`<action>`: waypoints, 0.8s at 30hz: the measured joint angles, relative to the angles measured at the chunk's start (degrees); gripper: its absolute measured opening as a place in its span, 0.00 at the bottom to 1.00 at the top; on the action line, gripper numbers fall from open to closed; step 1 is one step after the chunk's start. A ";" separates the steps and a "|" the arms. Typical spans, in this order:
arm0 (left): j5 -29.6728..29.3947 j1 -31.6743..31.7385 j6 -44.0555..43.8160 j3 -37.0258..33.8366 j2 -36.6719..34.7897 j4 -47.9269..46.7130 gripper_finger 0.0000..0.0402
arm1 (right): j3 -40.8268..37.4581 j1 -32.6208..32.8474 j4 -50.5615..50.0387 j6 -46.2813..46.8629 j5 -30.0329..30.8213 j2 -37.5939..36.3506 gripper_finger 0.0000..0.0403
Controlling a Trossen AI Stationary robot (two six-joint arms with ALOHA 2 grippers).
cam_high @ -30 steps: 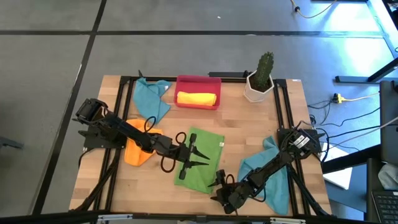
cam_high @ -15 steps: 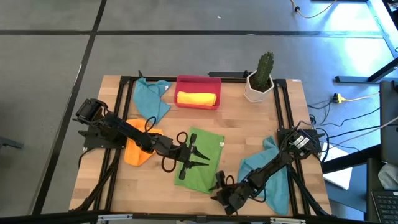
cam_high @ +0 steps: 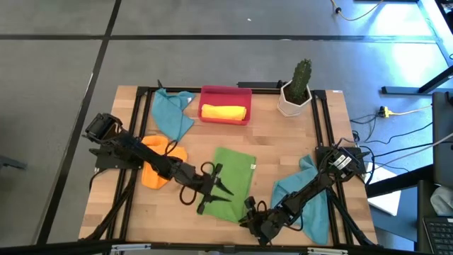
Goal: Roll microfiber towels into tight, uniform cylinder then place into a basket
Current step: Roll the green towel
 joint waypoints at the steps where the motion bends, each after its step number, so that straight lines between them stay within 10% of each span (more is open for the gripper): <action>1: -1.05 -0.71 0.17 0.00 0.00 -1.91 0.27 | -0.01 0.07 0.08 0.00 -0.10 -0.12 0.12; 24: -28.95 -17.17 -9.46 0.00 0.02 -34.41 0.48 | -0.10 -0.17 -13.71 18.61 12.65 -7.31 0.02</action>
